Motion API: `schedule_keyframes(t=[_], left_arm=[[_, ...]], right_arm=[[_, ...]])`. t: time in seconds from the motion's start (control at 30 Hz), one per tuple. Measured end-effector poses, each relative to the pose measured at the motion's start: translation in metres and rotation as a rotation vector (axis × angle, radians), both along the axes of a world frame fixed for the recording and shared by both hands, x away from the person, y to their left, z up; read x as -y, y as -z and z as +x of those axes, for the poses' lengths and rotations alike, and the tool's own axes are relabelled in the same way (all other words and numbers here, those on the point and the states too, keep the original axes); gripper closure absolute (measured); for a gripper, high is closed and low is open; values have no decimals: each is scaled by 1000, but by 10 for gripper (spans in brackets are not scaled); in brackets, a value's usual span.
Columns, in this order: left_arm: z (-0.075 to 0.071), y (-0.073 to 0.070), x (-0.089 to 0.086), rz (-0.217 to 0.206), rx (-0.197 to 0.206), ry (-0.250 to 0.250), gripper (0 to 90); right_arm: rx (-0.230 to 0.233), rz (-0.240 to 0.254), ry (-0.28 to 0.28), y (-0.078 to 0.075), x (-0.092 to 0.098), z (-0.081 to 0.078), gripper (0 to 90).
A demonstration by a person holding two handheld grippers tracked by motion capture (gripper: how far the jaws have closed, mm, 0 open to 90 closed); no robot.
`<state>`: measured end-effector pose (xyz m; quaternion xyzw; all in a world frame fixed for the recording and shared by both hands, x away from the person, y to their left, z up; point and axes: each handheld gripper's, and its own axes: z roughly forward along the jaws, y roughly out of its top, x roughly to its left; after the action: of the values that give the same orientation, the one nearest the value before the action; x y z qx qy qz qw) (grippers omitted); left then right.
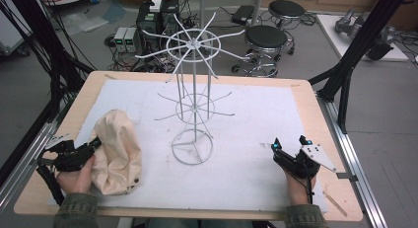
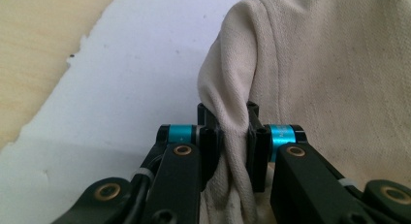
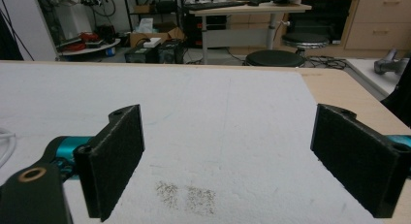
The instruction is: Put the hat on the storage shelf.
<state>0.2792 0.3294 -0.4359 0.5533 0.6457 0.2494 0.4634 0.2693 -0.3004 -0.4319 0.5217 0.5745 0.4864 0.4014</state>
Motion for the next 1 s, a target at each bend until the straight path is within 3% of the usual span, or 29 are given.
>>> schedule_keyframes(t=[0.2,0.5,0.53,0.57,0.7,1.0], left_arm=[[-2,-5,4,2,25,29,804],[-8,-23,8,-14,118,84,803],[-10,-30,11,-6,155,94,803],[-10,-30,11,-6,155,94,803],[-13,-44,13,-13,222,131,803],[-13,-80,-1,-106,373,238,802]], right_arm=[[2,-1,3,0,0,-1,111],[7,-9,-1,0,0,-1,111],[5,-4,0,0,-1,-1,111],[5,-4,0,0,-1,-1,111],[4,0,-4,0,0,-1,111],[8,-3,-2,-1,-1,-2,110]])
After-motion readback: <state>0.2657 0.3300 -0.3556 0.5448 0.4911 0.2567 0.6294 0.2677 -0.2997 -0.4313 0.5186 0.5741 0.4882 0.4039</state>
